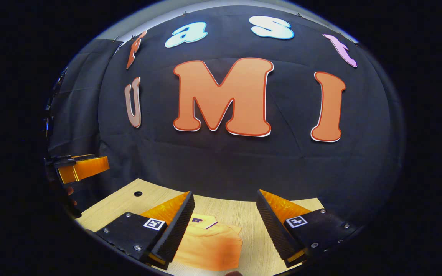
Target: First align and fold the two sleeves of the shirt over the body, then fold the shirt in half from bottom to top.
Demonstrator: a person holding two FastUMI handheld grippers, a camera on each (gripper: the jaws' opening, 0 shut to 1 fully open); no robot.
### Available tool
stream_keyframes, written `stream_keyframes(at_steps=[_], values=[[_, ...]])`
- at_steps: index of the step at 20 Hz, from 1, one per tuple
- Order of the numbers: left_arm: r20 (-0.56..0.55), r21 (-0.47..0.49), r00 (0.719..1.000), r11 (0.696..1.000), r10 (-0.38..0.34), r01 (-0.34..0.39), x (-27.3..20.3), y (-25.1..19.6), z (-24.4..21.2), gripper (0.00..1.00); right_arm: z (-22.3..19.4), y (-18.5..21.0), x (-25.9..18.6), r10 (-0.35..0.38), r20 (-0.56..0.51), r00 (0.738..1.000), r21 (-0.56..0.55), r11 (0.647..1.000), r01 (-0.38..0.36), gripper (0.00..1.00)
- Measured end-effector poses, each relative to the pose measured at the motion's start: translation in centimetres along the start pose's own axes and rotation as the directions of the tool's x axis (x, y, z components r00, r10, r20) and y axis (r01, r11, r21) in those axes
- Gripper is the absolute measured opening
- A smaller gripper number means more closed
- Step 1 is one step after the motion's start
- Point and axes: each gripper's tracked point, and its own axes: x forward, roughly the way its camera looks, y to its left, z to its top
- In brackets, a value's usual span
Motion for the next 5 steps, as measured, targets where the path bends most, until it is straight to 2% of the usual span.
stream_keyframes(at_steps=[2,5], values=[[0.034,0.018,0.999,1.0,0.0,-0.001,-2.6,-0.3,0.3,0.98,0.8,1.1,-1.9,-0.017,0.061,0.998,-0.016,1.0,0.018,0.98],[0.072,0.037,0.997,0.999,-0.008,0.006,-5.7,-0.3,0.6,0.98,1.4,2.8,-5.1,-0.016,0.091,0.996,-0.031,0.999,0.019,0.98]])
